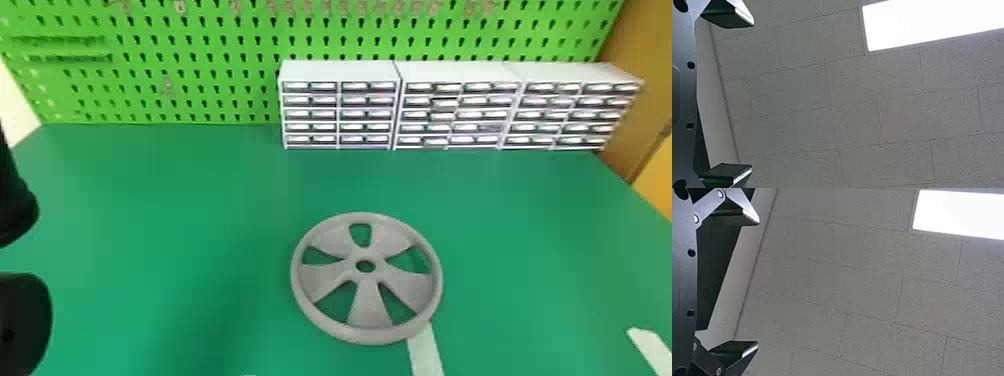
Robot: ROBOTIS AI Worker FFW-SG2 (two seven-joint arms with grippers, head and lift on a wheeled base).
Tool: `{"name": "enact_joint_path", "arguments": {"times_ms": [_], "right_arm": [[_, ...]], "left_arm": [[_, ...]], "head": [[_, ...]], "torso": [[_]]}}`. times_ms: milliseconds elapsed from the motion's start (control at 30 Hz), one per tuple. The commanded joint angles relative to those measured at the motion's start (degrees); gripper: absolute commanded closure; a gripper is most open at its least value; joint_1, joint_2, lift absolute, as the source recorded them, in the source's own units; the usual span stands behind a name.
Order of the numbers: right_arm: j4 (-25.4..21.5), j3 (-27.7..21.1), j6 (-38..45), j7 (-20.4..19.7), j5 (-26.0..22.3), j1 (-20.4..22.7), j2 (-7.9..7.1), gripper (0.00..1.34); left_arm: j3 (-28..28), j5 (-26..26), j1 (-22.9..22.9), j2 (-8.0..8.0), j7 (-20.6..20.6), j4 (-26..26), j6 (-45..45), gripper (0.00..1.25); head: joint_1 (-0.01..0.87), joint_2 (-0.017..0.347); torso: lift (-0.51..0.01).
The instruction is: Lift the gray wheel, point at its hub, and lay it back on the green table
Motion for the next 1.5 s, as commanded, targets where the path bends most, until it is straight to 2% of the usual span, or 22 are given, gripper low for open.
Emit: {"name": "enact_joint_path", "arguments": {"times_ms": [0, 367, 467, 967, 1200, 1400, 1467], "right_arm": [[-0.01, 0.73, 0.52, -0.44, 0.65, -0.41, -0.38, 0.19], [-0.45, 0.56, 0.44, -0.44, 0.48, -0.24, -0.21, 0.19], [-0.45, 0.47, 0.44, -0.52, 0.57, -0.33, -0.21, 0.19], [-0.80, 0.56, 1.93, -0.70, 0.48, -0.06, -0.47, 0.19], [-0.10, 0.47, 3.69, -0.87, 0.57, 0.73, -0.30, 0.18], [3.24, -0.14, 5.27, -0.87, -0.23, 2.40, 0.23, 0.18], [4.91, -0.67, 5.27, -0.87, -0.23, 3.45, 0.93, 0.19]], "left_arm": [[0.00, 0.24, 0.17, 0.07, 0.04, -0.10, 0.00, 0.00], [0.70, 0.68, 0.61, -0.02, 0.04, -0.63, 0.00, 0.00], [0.62, 2.18, 0.61, 0.07, 0.04, -0.63, 0.00, 0.00], [0.00, 1.21, 0.69, -0.02, 0.56, -0.45, 0.18, 0.00], [-0.70, 0.77, 1.05, -0.11, 1.35, 2.62, 1.49, 0.00], [-0.44, 0.95, 2.45, -0.11, 1.88, 6.49, 2.20, 0.00], [-0.17, 1.21, 3.24, -0.11, 1.88, 8.16, 2.28, 0.00]], "head": [[0.692, 0.048], [0.692, 0.048], [0.692, 0.048], [0.692, 0.048], [0.692, 0.048], [0.692, 0.048], [0.692, 0.048]], "torso": [[-0.093], [-0.093], [-0.093], [-0.093], [-0.093], [-0.093], [-0.093]]}}
